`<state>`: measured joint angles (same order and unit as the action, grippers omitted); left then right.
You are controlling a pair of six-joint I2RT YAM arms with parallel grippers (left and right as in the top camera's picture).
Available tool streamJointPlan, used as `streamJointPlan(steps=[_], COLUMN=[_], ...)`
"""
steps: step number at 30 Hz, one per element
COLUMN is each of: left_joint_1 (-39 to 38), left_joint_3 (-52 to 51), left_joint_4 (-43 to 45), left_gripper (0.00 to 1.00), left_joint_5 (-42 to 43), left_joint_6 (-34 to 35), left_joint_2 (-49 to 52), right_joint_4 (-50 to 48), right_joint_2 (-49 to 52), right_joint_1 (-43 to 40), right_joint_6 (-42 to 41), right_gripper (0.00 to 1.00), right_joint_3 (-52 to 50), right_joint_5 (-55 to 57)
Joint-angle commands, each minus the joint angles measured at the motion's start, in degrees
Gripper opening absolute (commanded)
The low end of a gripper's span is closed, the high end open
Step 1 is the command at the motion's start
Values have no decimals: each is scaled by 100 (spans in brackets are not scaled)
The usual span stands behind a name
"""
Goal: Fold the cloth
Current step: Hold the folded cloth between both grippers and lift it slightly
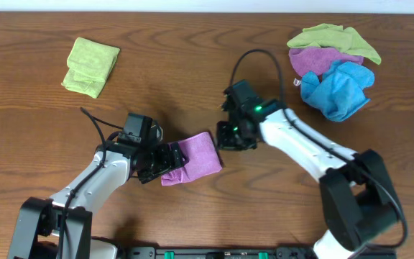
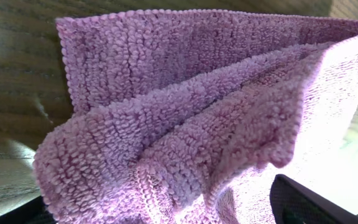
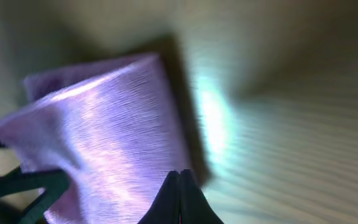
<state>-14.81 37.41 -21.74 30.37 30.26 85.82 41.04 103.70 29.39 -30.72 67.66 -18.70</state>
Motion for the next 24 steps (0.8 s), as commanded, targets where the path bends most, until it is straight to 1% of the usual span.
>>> streamJointPlan(steps=[1,8,12,19,21,24], left_joint_1=[-24,-24,-24,-24,-26,-24], left_joint_3=[-234,-234,-234,-234,-234,-234], left_joint_4=[-179,-179,-181,-181,-181,-221], left_gripper=[92,92,92,91,90,83], left_joint_5=[-225,-179,-181,-179,-179,-181], left_joint_6=[107,107,107,109,109,109], left_joint_2=[199,199,199,199,199,199], right_joint_4=[61,-37,-173,-483,-553,-632], right_joint_2=[-57,448,710,776,776,776], right_joint_1=[-105,-52,-2,363,483,592], right_joint_6=[127,142,142,138,133,96], right_gripper=[2,1,2,1,1,1], right_joint_3=[-28,-28,-28,-28,-28,-28], right_joint_5=[393,411,105,-234,-299,-295])
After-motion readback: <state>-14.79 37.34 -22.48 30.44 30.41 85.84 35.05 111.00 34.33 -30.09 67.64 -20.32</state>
